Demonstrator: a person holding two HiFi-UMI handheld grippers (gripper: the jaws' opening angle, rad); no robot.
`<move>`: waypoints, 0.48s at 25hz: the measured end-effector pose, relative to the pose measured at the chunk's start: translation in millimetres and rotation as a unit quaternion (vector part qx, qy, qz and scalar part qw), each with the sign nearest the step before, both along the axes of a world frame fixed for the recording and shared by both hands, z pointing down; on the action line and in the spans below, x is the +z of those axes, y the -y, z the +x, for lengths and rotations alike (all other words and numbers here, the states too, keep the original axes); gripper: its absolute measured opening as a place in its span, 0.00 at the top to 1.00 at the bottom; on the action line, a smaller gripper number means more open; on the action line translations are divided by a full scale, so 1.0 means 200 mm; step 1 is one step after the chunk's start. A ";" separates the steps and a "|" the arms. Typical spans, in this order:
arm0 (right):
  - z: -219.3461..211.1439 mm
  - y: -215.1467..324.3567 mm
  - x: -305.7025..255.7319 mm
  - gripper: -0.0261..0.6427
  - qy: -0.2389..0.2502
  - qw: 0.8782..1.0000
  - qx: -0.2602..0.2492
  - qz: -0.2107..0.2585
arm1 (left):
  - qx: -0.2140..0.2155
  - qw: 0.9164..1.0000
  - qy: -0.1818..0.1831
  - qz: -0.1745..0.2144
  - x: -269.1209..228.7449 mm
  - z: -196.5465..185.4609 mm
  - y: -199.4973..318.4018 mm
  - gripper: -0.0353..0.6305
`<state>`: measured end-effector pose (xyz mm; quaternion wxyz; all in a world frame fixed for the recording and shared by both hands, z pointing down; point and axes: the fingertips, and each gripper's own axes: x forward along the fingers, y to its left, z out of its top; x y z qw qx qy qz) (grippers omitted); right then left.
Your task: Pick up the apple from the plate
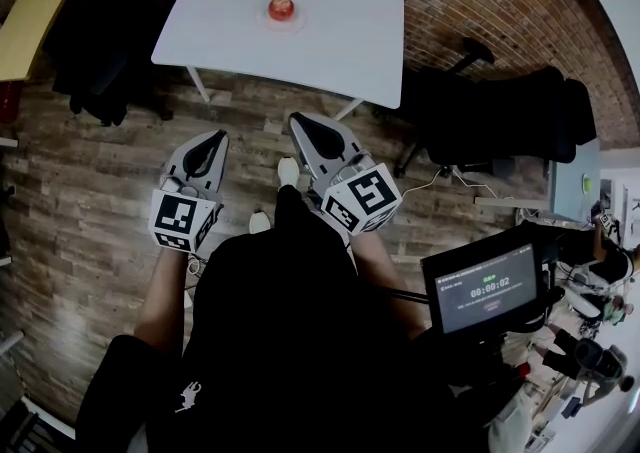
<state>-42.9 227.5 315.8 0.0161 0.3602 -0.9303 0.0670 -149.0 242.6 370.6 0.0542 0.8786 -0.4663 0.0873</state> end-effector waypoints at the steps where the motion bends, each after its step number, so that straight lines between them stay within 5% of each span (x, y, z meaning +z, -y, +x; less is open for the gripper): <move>1: 0.00 0.01 0.00 0.96 0.001 1.000 0.000 0.000 | 0.000 1.000 0.000 -0.001 0.00 0.00 0.01 0.94; 12: 0.04 0.28 0.03 0.96 0.004 1.000 -0.005 -0.008 | 0.002 1.000 0.002 -0.002 0.00 0.06 0.27 0.94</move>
